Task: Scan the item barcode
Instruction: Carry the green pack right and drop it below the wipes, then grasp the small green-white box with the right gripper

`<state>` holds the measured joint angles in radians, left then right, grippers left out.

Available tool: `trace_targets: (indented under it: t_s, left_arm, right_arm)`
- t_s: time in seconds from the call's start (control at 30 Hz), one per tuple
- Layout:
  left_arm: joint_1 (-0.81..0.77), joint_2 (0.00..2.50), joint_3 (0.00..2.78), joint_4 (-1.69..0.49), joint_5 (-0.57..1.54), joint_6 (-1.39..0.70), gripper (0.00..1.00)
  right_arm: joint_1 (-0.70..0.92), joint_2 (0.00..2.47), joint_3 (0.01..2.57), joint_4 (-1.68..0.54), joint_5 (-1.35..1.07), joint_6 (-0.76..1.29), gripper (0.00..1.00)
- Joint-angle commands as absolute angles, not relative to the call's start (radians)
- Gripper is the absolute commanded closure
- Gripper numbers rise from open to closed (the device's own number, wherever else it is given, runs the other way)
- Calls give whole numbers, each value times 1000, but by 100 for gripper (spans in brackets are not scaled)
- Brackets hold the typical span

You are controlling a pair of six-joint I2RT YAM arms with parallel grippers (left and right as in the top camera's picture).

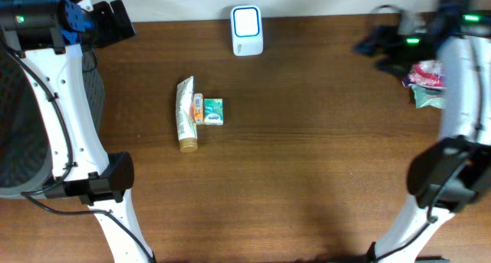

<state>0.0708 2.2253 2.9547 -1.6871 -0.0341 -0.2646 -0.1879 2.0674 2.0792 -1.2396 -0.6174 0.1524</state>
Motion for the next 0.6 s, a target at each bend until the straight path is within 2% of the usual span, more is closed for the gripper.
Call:
trace_targets:
  t_s: [0.0, 0.1, 0.17, 0.23, 0.37, 0.4, 0.43, 0.57]
  left_arm:
    - [72, 2206, 2964, -1688, -42, -253, 1]
    - [72, 2206, 2964, -1688, -42, -253, 1]
    - [72, 2206, 2964, -1688, -42, -253, 1]
    - [72, 2206, 2964, -1688, -42, -253, 1]
    - [72, 2206, 2964, -1688, -42, -253, 1]
    - [72, 2206, 2964, -1688, -42, -253, 1]
    - [72, 2206, 2964, -1688, -42, -253, 1]
    - [72, 2206, 2964, -1688, -42, -253, 1]
  right_arm:
    - [51, 2139, 2076, -1206, -546, 83, 20]
    - [285, 2266, 2076, -1071, -526, 178, 21]
    - [361, 2321, 2076, -991, -527, 282, 21]
    - [433, 2373, 2076, -905, -526, 379, 26]
    - [491, 2444, 2076, -834, -477, 508, 30]
    - [492, 2458, 2076, -832, -478, 512, 38]
    - [492, 2466, 2076, -833, -482, 534, 41]
    - [511, 2506, 2076, -833, -496, 537, 41]
